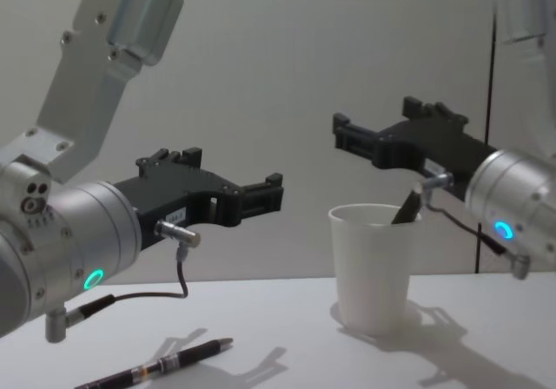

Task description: Place the pen into the pen holder.

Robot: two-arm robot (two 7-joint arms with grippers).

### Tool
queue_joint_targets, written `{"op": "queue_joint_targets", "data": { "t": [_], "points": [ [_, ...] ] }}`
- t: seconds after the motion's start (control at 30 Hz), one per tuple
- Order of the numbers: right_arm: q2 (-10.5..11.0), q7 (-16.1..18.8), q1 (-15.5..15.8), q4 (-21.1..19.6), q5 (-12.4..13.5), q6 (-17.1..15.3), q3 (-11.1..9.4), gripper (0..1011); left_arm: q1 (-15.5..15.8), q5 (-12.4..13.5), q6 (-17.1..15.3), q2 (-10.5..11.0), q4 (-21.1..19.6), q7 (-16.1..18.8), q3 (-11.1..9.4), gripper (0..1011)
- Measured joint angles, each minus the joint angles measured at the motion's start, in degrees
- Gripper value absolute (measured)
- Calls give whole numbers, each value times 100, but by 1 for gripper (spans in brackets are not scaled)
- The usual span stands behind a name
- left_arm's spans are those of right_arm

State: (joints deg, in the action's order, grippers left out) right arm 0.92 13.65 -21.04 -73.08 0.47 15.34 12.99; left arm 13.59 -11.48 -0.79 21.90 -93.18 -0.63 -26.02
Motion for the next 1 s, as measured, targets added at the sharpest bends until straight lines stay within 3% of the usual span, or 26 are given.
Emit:
{"op": "queue_joint_targets", "data": {
  "t": [0.63,0.9,1.0],
  "points": [
    [451,-375,1168,-1730,364,-685,-85,1001,0,0,0,0,0,0,0,1001],
    [511,-411,1225,-1795,420,-741,-86,1001,0,0,1,0,0,-1,0,1001],
    [626,-462,1309,-1883,522,-827,-78,1001,0,0,1,0,0,0,0,1001]
  ]
}}
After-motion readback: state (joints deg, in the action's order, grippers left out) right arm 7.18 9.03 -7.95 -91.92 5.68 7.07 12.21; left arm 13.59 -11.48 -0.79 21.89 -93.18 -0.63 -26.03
